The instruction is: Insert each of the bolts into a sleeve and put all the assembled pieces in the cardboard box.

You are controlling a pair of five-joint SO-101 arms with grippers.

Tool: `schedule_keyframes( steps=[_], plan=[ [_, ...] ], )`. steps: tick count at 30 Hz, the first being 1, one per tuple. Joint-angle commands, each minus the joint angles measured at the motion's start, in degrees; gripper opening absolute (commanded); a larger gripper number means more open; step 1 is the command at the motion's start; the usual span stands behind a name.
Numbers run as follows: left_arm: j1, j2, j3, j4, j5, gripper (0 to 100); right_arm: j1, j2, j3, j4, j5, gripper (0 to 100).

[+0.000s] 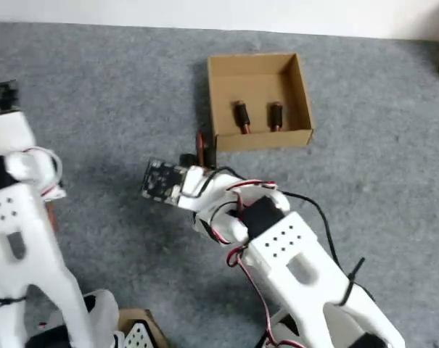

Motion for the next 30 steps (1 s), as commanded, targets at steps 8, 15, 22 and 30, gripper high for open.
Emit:
schedule_keyframes(
  steps=[8, 15, 22, 30],
  plan=[
    [10.1, -3.6, 8.6, -3.9, 1.0, 1, 1.1, -13.7, 5.8, 0.7, -13.7, 0.5],
    [18.3, -3.1, -2.5, 0.4, 2.0, 1, 1.4, -29.6, 17.2, -0.5, -14.0, 0.5],
    [22.5, -3.6, 0.7, 0.3, -0.9, 1, 1.4, -44.8, 26.0, -0.5, -14.0, 0.5],
    [23.2, -3.7, 8.7, -4.9, -1.4, 1, 1.4, -56.7, 34.4, -1.6, -14.0, 0.5]
  ],
)
